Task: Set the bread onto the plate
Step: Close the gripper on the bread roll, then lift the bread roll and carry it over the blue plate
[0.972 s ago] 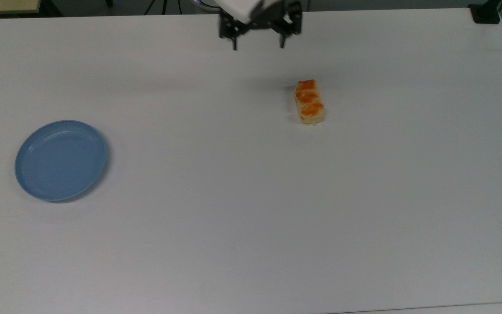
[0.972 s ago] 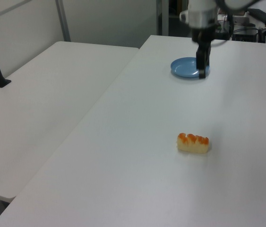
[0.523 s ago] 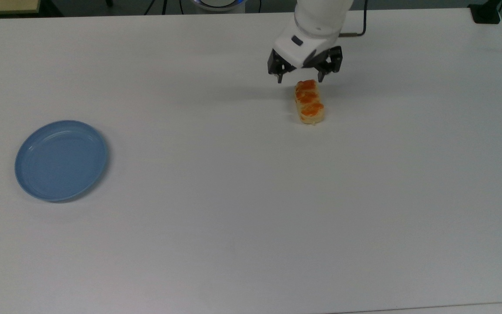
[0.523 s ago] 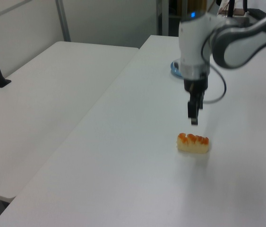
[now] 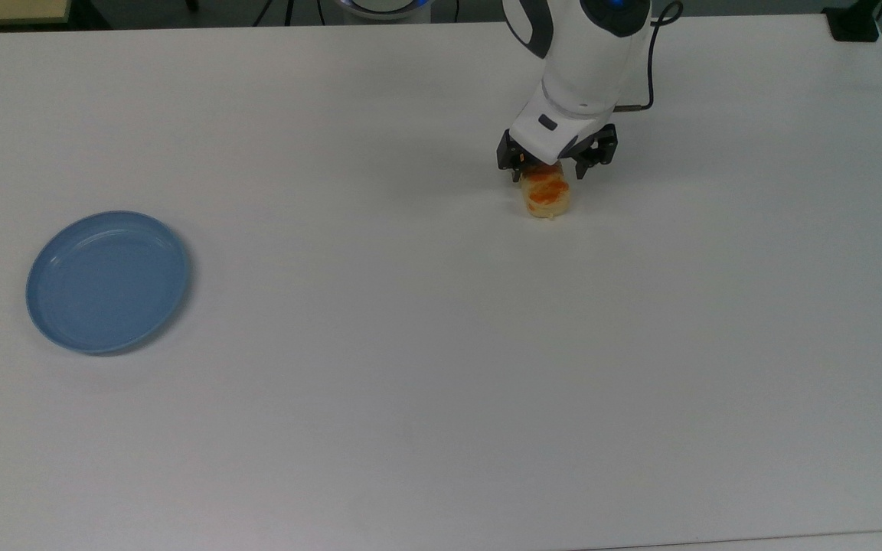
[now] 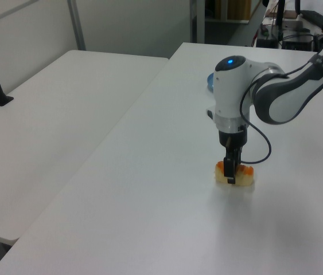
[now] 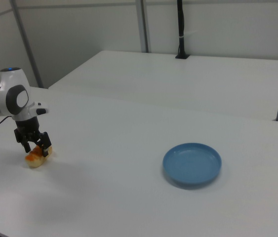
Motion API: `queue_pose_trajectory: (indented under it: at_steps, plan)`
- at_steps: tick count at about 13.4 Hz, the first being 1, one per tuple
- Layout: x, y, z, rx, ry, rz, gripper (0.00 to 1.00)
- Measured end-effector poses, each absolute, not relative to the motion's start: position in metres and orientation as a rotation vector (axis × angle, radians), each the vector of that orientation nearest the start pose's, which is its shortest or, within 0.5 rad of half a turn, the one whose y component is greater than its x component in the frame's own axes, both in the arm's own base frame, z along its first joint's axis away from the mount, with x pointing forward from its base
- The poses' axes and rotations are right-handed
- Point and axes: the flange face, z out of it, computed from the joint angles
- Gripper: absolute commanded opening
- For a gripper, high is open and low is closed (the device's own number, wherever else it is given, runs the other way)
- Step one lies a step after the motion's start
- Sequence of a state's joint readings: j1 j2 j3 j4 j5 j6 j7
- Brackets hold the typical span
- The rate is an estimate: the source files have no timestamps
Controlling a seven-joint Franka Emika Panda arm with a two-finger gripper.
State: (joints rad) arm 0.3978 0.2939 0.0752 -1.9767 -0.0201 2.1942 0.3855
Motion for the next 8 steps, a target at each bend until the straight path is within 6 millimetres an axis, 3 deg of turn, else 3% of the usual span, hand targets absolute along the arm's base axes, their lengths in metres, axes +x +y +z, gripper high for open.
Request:
queue_pose_trajectory:
  at_steps: [1, 2, 6, 8]
  plan:
    - [0.533, 0.270, 0.310, -3.164, -0.158, 0.115, 0.14]
    - [0.533, 0.270, 0.308, -3.165, -0.156, 0.117, 0.06]
    - [0.539, 0.264, 0.314, -3.167, -0.139, 0.102, 0.05]
    - [0.552, 0.247, 0.329, -3.176, -0.123, 0.111, 0.05]
